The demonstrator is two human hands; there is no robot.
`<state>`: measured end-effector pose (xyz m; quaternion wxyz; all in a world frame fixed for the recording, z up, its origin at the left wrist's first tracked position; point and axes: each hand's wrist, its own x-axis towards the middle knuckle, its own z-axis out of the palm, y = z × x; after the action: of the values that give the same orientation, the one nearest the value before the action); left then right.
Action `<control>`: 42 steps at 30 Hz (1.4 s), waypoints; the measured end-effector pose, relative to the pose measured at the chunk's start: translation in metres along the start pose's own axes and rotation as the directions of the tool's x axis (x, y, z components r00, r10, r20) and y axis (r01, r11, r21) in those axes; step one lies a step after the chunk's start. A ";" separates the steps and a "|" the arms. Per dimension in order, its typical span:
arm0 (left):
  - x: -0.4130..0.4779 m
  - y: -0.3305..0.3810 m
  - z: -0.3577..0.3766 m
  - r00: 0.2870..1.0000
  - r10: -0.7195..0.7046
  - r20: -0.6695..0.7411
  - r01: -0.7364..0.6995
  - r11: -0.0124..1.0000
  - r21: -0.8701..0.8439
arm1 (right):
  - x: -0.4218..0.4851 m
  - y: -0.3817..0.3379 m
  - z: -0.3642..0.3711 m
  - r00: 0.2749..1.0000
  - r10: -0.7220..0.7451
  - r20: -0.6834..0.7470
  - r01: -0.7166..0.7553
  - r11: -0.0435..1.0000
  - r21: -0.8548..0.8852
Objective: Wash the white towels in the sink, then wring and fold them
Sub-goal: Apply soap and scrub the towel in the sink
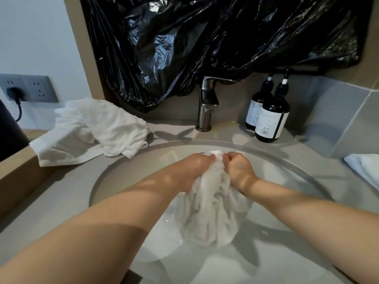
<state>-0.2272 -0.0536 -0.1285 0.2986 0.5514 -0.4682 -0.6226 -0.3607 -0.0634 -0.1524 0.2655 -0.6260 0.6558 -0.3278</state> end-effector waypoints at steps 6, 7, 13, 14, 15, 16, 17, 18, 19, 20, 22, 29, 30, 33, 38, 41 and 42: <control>0.002 -0.006 -0.016 0.996 0.062 -0.066 0.039 0.360 0.932 | 0.009 0.014 -0.023 0.793 0.265 0.548 0.190 0.748 -0.636; 0.003 -0.008 -0.022 0.996 0.069 -0.061 0.040 0.266 0.963 | 0.006 0.012 -0.027 0.769 0.321 0.553 0.185 0.716 -0.673; 0.004 -0.025 -0.015 0.961 -0.045 0.273 -0.259 0.196 0.946 | -0.009 -0.002 -0.022 0.815 0.243 0.526 0.316 0.575 -0.755; 0.006 -0.032 -0.012 0.940 -0.170 0.297 -0.269 0.171 0.948 | -0.014 0.000 -0.014 0.759 0.270 0.593 0.360 0.585 -0.727; 0.009 -0.041 -0.011 0.922 -0.270 0.279 -0.256 0.120 0.959 | -0.020 0.005 -0.005 0.691 0.310 0.653 0.421 0.563 -0.711; 0.014 -0.049 -0.012 0.915 -0.316 0.251 -0.242 0.067 0.968 | -0.026 0.010 0.003 0.642 0.343 0.685 0.496 0.496 -0.713; 0.019 -0.056 -0.015 0.921 -0.327 0.211 -0.215 0.024 0.976 | -0.031 0.016 0.009 0.633 0.345 0.693 0.568 0.402 -0.718; 0.022 -0.063 -0.018 0.934 -0.307 0.184 -0.194 -0.003 0.981 | -0.033 0.020 0.013 0.649 0.314 0.693 0.612 0.325 -0.721; 0.022 -0.067 -0.020 0.948 -0.279 0.155 -0.170 -0.032 0.985 | -0.033 0.023 0.015 0.672 0.255 0.695 0.627 0.303 -0.718; 0.022 -0.071 -0.022 0.961 -0.242 0.132 -0.151 -0.063 0.986 | -0.029 0.026 0.016 0.687 0.208 0.696 0.616 0.341 -0.710; 0.020 -0.074 -0.022 0.977 -0.189 0.100 -0.122 -0.109 0.987 | -0.020 0.028 0.015 0.709 0.152 0.689 0.553 0.487 -0.676; 0.015 -0.038 -0.045 0.996 -0.087 -0.034 0.086 0.717 0.691 | 0.010 0.017 -0.030 0.864 0.159 0.477 -0.109 0.985 -0.131; 0.012 -0.031 -0.048 0.995 -0.088 -0.044 0.098 0.847 0.522 | 0.012 0.015 -0.032 0.888 0.170 0.428 -0.165 0.985 -0.049; 0.000 -0.010 -0.045 0.994 -0.090 -0.056 0.092 0.995 0.028 | 0.004 -0.006 -0.027 0.967 0.162 0.196 -0.202 0.958 0.205; -0.003 0.008 -0.021 0.973 -0.009 -0.231 -0.054 0.963 -0.262 | -0.035 -0.043 -0.002 0.987 -0.107 -0.123 0.126 0.979 0.163; -0.007 0.007 -0.008 0.987 0.054 -0.154 -0.097 0.954 -0.283 | -0.040 -0.041 0.007 0.973 -0.189 -0.130 0.197 0.979 0.055; -0.008 0.005 -0.008 0.995 0.052 -0.088 -0.073 0.961 -0.267 | -0.036 -0.037 0.006 0.972 -0.198 -0.129 0.203 0.979 0.022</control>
<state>-0.2182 -0.0507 -0.1199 0.4090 0.5148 -0.3837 -0.6484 -0.3293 -0.0279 -0.1305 0.2002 -0.6624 0.5987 -0.4033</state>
